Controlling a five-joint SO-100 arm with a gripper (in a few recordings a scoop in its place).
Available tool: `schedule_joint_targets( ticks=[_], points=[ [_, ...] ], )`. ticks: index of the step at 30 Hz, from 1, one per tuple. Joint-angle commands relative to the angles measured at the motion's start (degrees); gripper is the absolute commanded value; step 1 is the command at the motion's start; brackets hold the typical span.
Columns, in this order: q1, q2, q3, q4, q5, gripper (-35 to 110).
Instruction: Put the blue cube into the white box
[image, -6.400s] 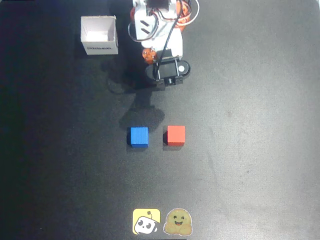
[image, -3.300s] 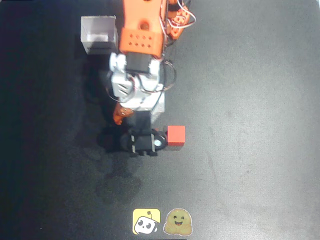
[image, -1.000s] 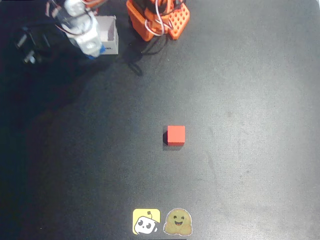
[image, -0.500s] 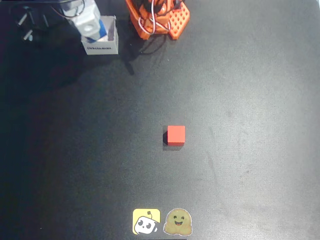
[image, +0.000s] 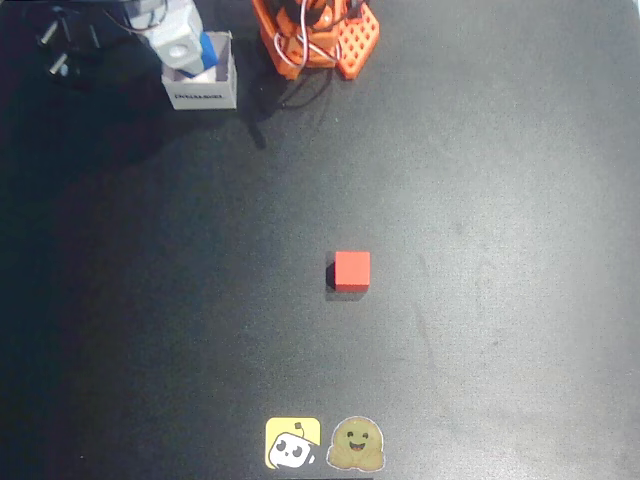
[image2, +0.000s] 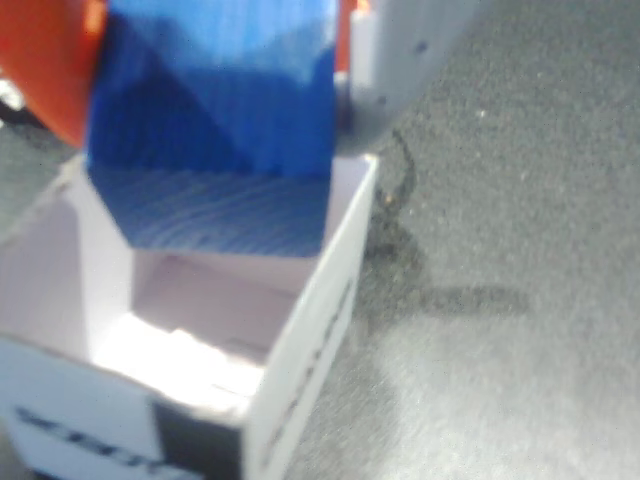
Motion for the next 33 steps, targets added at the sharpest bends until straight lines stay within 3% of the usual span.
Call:
schedule_joint_targets(
  ticks=[1, 3, 11, 13, 16, 21, 27, 33],
  points=[
    [0.97, 1.58, 0.44, 4.83, -0.18, 2],
    [1.05, 1.41, 0.44, 4.13, -1.76, 15],
    [2.46, 1.49, 0.53, 3.69, -3.52, 24],
    [2.99, 1.58, 0.53, 3.43, -4.57, 20],
    [3.96, 1.67, 0.18, 3.16, -6.68, 0],
    [1.58, 1.32, -2.81, -1.32, -13.10, 0],
    [-13.80, 1.05, -7.65, -11.07, -27.51, 0],
    [-39.90, 0.44, -10.72, -17.67, -28.04, 0]
  ],
)
